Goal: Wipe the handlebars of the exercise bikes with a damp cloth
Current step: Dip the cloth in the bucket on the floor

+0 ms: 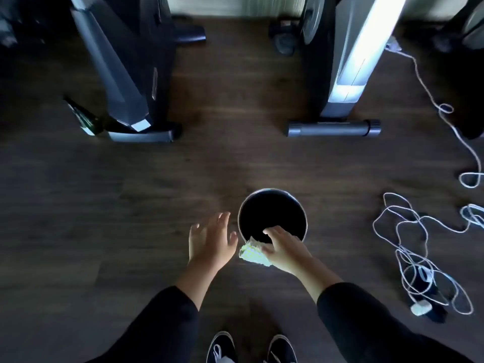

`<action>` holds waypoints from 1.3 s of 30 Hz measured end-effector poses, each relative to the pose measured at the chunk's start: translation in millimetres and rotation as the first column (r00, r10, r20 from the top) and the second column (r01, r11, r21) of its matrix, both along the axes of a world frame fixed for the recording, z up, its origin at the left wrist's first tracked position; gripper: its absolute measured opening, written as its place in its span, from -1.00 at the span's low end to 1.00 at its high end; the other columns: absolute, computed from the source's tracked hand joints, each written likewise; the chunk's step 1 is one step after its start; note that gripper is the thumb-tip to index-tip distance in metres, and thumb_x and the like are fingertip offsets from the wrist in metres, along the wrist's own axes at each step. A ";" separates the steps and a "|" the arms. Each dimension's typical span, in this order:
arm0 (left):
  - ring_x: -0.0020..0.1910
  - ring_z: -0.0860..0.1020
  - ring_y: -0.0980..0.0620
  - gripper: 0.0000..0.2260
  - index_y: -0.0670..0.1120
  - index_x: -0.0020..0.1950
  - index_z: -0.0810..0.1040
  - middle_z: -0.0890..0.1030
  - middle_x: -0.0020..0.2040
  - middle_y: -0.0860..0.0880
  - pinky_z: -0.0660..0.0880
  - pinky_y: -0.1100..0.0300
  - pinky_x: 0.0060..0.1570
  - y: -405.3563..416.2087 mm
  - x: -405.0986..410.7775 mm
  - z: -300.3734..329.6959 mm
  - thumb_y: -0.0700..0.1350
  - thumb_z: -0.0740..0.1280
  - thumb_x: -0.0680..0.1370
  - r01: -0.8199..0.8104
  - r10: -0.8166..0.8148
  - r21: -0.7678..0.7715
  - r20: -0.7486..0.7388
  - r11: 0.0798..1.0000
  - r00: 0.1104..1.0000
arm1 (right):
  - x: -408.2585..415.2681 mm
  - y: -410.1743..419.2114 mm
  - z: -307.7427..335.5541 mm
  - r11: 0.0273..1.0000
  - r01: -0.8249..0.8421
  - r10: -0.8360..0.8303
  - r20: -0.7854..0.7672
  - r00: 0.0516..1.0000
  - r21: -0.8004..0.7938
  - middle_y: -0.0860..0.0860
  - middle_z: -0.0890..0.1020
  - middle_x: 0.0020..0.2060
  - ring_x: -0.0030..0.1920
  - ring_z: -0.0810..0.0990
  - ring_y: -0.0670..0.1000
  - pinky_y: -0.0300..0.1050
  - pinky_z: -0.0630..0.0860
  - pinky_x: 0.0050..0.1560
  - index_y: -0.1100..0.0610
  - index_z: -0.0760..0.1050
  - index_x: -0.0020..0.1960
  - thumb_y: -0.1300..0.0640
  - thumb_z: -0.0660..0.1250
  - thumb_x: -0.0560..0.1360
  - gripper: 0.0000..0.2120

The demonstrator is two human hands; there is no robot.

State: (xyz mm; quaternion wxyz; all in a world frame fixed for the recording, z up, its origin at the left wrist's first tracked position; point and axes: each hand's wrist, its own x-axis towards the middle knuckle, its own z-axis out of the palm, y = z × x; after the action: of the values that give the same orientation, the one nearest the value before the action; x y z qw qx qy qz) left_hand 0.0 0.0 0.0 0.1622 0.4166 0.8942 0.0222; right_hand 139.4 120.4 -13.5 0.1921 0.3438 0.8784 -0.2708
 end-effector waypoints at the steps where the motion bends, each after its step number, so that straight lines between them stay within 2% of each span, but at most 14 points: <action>1: 0.30 0.48 0.03 -0.51 0.02 0.49 0.25 0.38 0.42 0.07 0.28 0.04 0.33 1.7 1.0 -20.8 0.09 0.17 0.58 -0.008 0.008 0.004 0.012 1.000 1.000 | 0.0 -1.1 -23.9 1.000 -0.013 0.013 -0.004 1.000 0.004 0.05 0.44 0.31 0.25 0.50 0.14 0.04 0.44 0.21 0.09 0.35 0.37 -0.07 0.24 0.54 -0.55; 5: 0.26 0.50 0.04 -0.52 0.02 0.49 0.25 0.38 0.42 0.08 0.29 0.03 0.34 3.7 4.7 -106.6 0.08 0.18 0.58 -0.047 0.047 -0.001 0.028 0.999 0.998 | 1.7 -0.6 -110.7 0.996 -0.070 0.070 -0.003 0.998 0.052 0.02 0.47 0.27 0.23 0.51 0.12 -0.01 0.43 0.17 0.08 0.34 0.34 -0.13 0.33 0.46 -0.47; 10: 0.27 0.50 0.03 -0.52 0.02 0.48 0.26 0.40 0.41 0.07 0.31 0.05 0.28 4.8 4.9 -161.8 0.08 0.19 0.57 -0.076 0.075 0.058 0.007 0.995 0.997 | 1.3 -5.5 -173.5 0.973 -0.114 0.118 -0.004 0.993 0.200 0.00 0.59 0.14 0.13 0.60 0.12 -0.04 0.47 0.10 0.08 0.39 0.31 -0.19 0.41 0.36 -0.38; 12: 0.29 0.48 0.03 -0.51 0.02 0.49 0.25 0.40 0.41 0.06 0.30 0.04 0.30 5.0 5.1 -171.1 0.09 0.18 0.58 -0.078 0.078 0.074 0.015 0.994 0.997 | 2.0 -6.7 -185.2 0.947 -0.103 0.134 -0.080 0.988 0.306 -0.03 0.68 -0.12 -0.15 0.69 0.07 -0.13 0.54 -0.20 0.09 0.54 0.13 -0.11 0.51 0.26 -0.48; 14: 0.29 0.48 0.02 -0.51 0.02 0.49 0.25 0.42 0.40 0.05 0.29 0.03 0.30 3.8 4.2 -175.3 0.09 0.19 0.58 -0.083 0.082 0.088 0.014 0.993 0.997 | 7.1 -5.4 -190.6 0.920 -0.110 0.169 -0.129 0.977 0.376 -0.07 0.65 -0.39 -0.43 0.64 0.01 -0.24 0.44 -0.51 0.08 0.60 -0.13 -0.01 0.61 0.08 -0.59; 17: 0.27 0.50 0.02 -0.52 0.02 0.49 0.25 0.42 0.40 0.06 0.29 0.02 0.30 3.0 1.8 -164.6 0.08 0.18 0.58 -0.078 0.079 0.044 -0.015 0.996 0.997 | 12.7 -1.1 -185.4 0.889 -0.179 0.241 -0.099 0.965 0.421 -0.10 0.60 -0.48 -0.52 0.58 -0.06 -0.32 0.36 -0.57 0.04 0.59 -0.26 0.01 0.63 -0.03 -0.60; 21: 0.22 0.52 -0.01 -0.58 -0.01 0.45 0.25 0.43 0.36 0.04 0.27 -0.02 0.30 1.2 0.0 -131.2 0.04 0.15 0.60 -0.078 0.076 -0.075 -0.029 0.994 0.997 | 16.7 0.9 -165.0 0.874 -0.282 0.303 0.012 0.953 0.395 -0.09 0.58 -0.50 -0.53 0.58 -0.06 -0.29 0.40 -0.51 0.02 0.60 -0.26 0.06 0.64 -0.09 -0.57; 23: 0.21 0.53 -0.02 -0.59 -0.02 0.43 0.26 0.44 0.35 0.03 0.28 -0.01 0.28 0.3 -1.1 -109.0 0.03 0.14 0.60 -0.076 0.072 -0.102 -0.045 0.992 0.996 | 21.9 1.9 -147.7 0.871 -0.308 0.303 0.075 0.950 0.383 -0.10 0.60 -0.47 -0.49 0.60 -0.05 -0.26 0.42 -0.46 0.02 0.62 -0.20 0.13 0.60 -0.07 -0.56; 25: 0.20 0.53 -0.02 -0.60 -0.02 0.42 0.28 0.45 0.34 0.04 0.30 -0.01 0.26 -0.8 -3.1 -82.6 0.03 0.15 0.60 -0.083 0.078 -0.117 -0.046 0.990 0.996 | 25.6 3.2 -117.6 0.895 -0.301 0.272 0.133 0.953 0.328 -0.09 0.66 -0.24 -0.24 0.67 0.00 -0.19 0.48 -0.26 0.03 0.60 0.03 0.16 0.51 0.18 -0.59; 27: 0.20 0.53 -0.01 -0.61 -0.01 0.40 0.29 0.46 0.32 0.05 0.31 0.00 0.24 -2.7 -4.5 -52.0 0.03 0.16 0.59 -0.080 0.075 -0.120 -0.044 0.990 0.996 | 26.7 6.0 -86.2 0.932 -0.276 0.257 0.109 0.960 0.235 -0.01 0.62 0.05 0.05 0.62 0.09 -0.11 0.49 -0.05 0.09 0.45 0.25 0.21 0.30 0.44 -0.63; 29: 0.20 0.53 -0.01 -0.62 0.00 0.40 0.28 0.47 0.31 0.05 0.32 0.01 0.23 -3.6 -3.8 -17.1 0.03 0.16 0.60 -0.075 0.071 -0.128 -0.038 0.989 0.997 | 25.6 5.7 -47.7 0.982 -0.143 0.136 0.064 0.989 0.121 0.02 0.58 0.16 0.13 0.58 0.13 -0.06 0.50 0.02 0.10 0.38 0.32 0.19 0.23 0.52 -0.63; 33: 0.23 0.50 0.00 -0.62 0.00 0.40 0.29 0.47 0.29 0.06 0.33 0.02 0.22 -1.8 -0.6 66.1 0.03 0.15 0.60 -0.063 0.058 -0.131 -0.038 0.989 0.998 | 19.6 4.0 43.7 0.985 0.164 -0.167 -0.058 0.984 -0.059 0.10 0.61 0.15 0.17 0.56 0.15 -0.06 0.47 0.07 0.10 0.37 0.34 0.09 0.26 0.54 -0.62; 37: 0.20 0.51 0.00 -0.58 0.02 0.44 0.26 0.47 0.29 0.06 0.32 0.03 0.22 3.4 2.9 162.1 0.05 0.14 0.59 -0.023 0.016 -0.102 -0.068 0.995 0.998 | 16.7 2.8 152.7 0.904 0.364 -0.408 -0.193 0.893 -0.226 0.04 0.60 -0.02 0.03 0.58 0.08 -0.15 0.42 -0.05 0.00 0.33 0.34 -0.02 0.32 0.53 -0.58; 39: 0.23 0.50 -0.01 -0.57 0.02 0.45 0.26 0.47 0.29 0.06 0.31 0.04 0.23 6.9 3.6 210.7 0.05 0.14 0.59 0.003 -0.009 -0.081 -0.080 0.997 0.997 | 17.3 2.5 208.4 0.870 0.419 -0.484 -0.282 0.829 -0.261 -0.01 0.60 -0.10 -0.05 0.57 0.00 -0.20 0.40 -0.08 0.02 0.39 0.31 -0.02 0.35 0.51 -0.60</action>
State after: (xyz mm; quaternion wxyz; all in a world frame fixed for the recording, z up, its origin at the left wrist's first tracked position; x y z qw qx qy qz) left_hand 3.6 6.9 210.7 0.1430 0.4131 0.8989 -0.0309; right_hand 156.7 122.9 194.9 0.0004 0.4709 0.7616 -0.4453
